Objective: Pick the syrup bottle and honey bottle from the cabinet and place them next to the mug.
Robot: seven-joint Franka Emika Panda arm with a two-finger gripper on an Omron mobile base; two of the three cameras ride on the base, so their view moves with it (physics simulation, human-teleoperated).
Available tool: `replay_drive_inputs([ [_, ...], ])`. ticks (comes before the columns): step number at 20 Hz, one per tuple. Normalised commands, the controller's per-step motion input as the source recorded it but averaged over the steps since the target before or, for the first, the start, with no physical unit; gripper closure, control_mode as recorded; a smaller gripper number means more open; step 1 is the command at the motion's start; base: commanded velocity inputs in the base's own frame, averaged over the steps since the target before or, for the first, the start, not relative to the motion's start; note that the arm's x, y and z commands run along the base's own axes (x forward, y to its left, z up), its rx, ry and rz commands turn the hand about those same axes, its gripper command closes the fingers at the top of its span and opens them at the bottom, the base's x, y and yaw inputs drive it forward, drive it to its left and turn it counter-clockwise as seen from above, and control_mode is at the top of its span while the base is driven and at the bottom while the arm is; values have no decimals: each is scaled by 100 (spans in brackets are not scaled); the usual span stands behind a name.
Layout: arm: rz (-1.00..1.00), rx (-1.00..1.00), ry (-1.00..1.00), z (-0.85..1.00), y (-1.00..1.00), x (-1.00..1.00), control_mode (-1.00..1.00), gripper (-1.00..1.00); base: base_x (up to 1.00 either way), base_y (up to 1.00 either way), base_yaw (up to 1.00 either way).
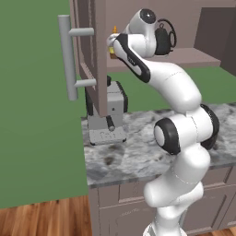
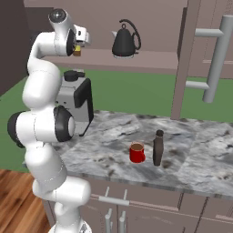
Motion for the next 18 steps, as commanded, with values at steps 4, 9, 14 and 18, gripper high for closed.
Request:
replay_drive_inputs([
  [4,0,0,0,0,4,18,-100,-100,0,0,0],
  [9,0,0,0,0,3,17,-100,-100,0,0,0],
  [14,0,0,0,-6,4,14,-100,-100,0,0,0],
  [18,0,0,0,-2,9,1,-100,-100,0,0,0],
])
